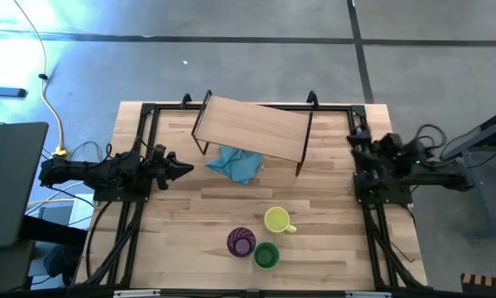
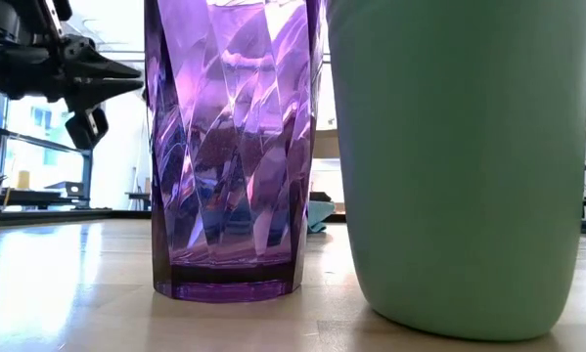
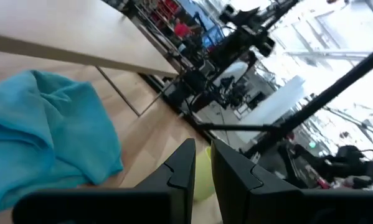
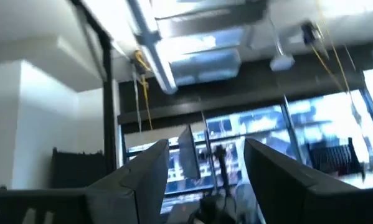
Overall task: Stack small to large cups/mugs on shelf
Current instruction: Put the purple cup on the shelf
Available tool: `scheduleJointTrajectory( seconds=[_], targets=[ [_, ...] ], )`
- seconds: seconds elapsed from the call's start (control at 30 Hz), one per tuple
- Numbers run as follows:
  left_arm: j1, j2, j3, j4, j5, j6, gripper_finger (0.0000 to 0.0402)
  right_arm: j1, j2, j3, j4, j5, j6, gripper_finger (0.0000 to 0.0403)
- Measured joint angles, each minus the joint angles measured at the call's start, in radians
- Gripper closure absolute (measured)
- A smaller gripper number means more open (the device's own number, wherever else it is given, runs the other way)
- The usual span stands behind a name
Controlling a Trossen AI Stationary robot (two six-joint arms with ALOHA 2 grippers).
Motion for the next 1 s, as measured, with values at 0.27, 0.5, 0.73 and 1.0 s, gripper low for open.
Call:
scheduleJointTrajectory(
  seconds=[0.27, 0.5, 0.73, 1.0],
  targets=[
    [0.0, 0.0, 0.0, 0.094, 0.043, -0.063, 0.036, 0.022, 0.156, 0.268, -0.462, 0.011, 0.045, 0.0204],
    [0.0, 0.0, 0.0, 0.1, 0.186, -0.086, 0.036, 0.033, 0.432, 0.415, -0.698, -0.06, 0.164, 0.0204],
    [0.0, 0.0, 0.0, 0.088, 0.209, -0.09, 0.036, 0.067, 0.715, 0.538, -0.73, -0.166, 0.342, 0.0204],
    [0.0, 0.0, 0.0, -0.025, 0.208, -0.09, 0.036, 0.159, 1.0, 0.74, -0.893, -0.185, 0.415, 0.0204]
  ],
)
